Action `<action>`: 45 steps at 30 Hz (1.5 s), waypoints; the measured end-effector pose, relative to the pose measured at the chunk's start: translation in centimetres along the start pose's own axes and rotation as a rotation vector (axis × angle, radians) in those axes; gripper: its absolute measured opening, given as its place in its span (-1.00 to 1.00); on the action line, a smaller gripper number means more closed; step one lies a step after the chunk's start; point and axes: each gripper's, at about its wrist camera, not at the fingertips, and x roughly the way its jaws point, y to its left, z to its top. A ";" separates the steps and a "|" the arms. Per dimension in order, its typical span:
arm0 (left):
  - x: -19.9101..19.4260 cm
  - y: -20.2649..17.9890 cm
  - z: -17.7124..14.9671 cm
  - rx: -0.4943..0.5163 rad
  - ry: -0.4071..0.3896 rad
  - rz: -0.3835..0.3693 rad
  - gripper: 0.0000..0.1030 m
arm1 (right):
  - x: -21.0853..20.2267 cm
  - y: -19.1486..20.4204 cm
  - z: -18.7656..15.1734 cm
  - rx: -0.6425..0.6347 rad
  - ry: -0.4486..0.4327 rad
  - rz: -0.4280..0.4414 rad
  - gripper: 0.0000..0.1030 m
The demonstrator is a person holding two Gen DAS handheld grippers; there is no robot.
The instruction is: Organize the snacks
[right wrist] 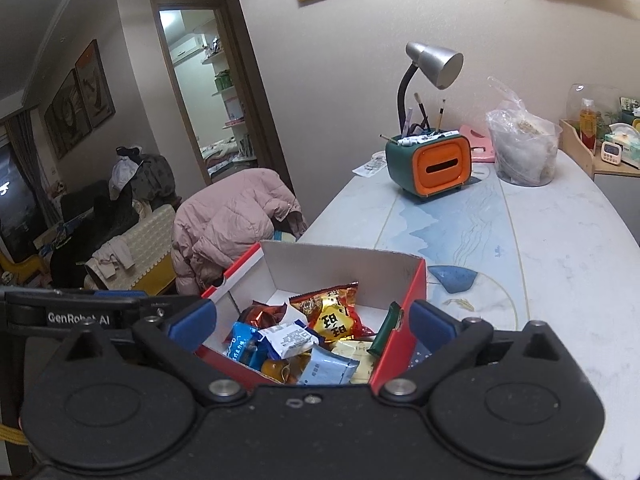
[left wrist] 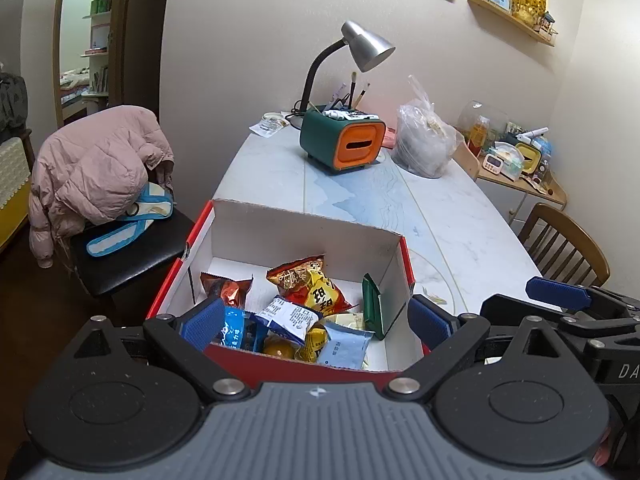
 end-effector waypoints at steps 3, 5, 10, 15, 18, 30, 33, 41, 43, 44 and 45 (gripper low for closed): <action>-0.4 -0.2 -0.3 0.003 -0.012 0.011 0.91 | 0.1 0.1 0.0 0.001 0.004 0.004 1.00; -0.5 -0.3 -0.4 0.003 -0.015 0.013 0.91 | 0.1 0.3 0.0 0.001 0.006 0.008 1.00; -0.6 -0.6 -0.6 0.010 -0.008 0.024 0.91 | -0.1 0.6 -0.1 0.003 -0.009 0.002 1.00; -1.1 -0.5 -0.6 0.009 -0.027 0.033 0.91 | -0.3 0.9 -0.3 -0.008 -0.015 0.008 1.00; -1.3 -0.6 -0.6 0.011 -0.035 0.039 0.91 | -0.1 1.0 -0.3 -0.005 -0.007 0.001 1.00; -1.5 -0.4 -0.6 0.005 -0.044 0.045 0.91 | -0.2 1.1 -0.2 -0.006 -0.008 -0.019 1.00; -1.6 -0.5 -0.6 0.006 -0.050 0.052 0.91 | -0.1 1.1 -0.2 -0.002 -0.005 -0.027 1.00; -1.7 -0.3 -0.8 0.002 -0.041 0.049 0.91 | -0.1 1.1 -0.2 0.005 0.013 -0.042 1.00; -1.7 -0.2 -0.9 0.000 -0.035 0.048 0.91 | -0.2 1.1 -0.3 0.004 0.016 -0.047 1.00; -1.7 -0.2 -0.9 0.000 -0.033 0.047 0.91 | -0.2 1.2 -0.3 0.005 0.018 -0.048 1.00; -1.7 -0.2 -1.0 0.000 -0.032 0.046 0.91 | -0.3 1.2 -0.4 0.005 0.019 -0.049 1.00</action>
